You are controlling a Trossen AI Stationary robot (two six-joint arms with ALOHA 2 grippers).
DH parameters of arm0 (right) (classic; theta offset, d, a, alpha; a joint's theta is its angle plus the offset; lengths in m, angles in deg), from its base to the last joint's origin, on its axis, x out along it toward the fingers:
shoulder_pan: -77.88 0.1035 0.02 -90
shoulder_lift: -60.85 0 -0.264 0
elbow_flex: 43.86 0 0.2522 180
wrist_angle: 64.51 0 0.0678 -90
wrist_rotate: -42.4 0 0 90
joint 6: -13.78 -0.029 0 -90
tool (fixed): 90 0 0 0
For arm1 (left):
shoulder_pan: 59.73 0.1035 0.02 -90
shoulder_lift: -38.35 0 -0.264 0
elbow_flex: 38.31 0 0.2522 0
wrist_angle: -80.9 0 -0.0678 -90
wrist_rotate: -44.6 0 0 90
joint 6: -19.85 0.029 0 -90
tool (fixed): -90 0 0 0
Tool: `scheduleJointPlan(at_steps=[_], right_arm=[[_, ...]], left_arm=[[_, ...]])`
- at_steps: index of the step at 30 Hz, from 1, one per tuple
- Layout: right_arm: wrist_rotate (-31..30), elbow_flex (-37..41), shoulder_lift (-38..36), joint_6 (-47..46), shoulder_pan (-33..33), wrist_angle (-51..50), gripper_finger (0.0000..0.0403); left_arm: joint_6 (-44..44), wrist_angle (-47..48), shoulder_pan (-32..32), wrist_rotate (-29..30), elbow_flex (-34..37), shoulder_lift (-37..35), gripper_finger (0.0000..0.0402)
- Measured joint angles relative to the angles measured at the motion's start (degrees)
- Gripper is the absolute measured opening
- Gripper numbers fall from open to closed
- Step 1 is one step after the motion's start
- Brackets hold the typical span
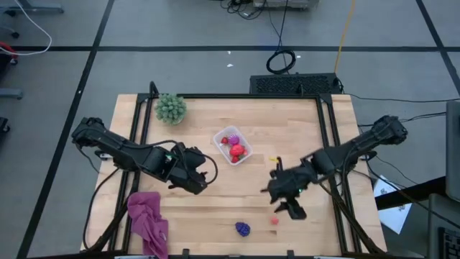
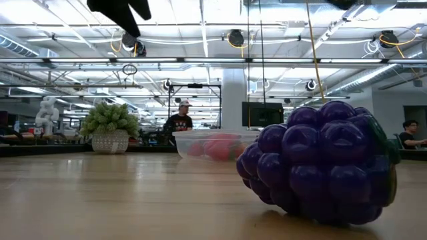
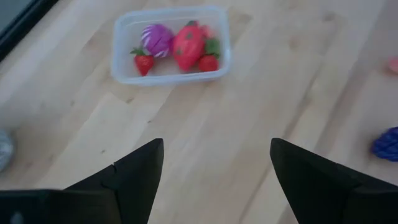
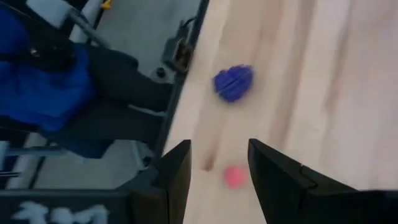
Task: Pick and placing Produce into tupperware
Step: Put the grapes into the transparent bin
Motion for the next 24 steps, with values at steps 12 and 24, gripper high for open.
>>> scheduleJointPlan(at_steps=[12, 24], right_arm=[[-1.77, 9.68, 0.96, -8.16, 9.38, 15.73, 0.0151], [-1.53, 23.90, 0.62, -11.58, 9.77, 29.23, 0.0151]], left_arm=[[2.25, -13.14, -5.37, -0.11, -0.02, 4.11, 0.0296], [13.77, -41.93, -8.93, -13.23, -0.02, 19.06, 0.0296]])
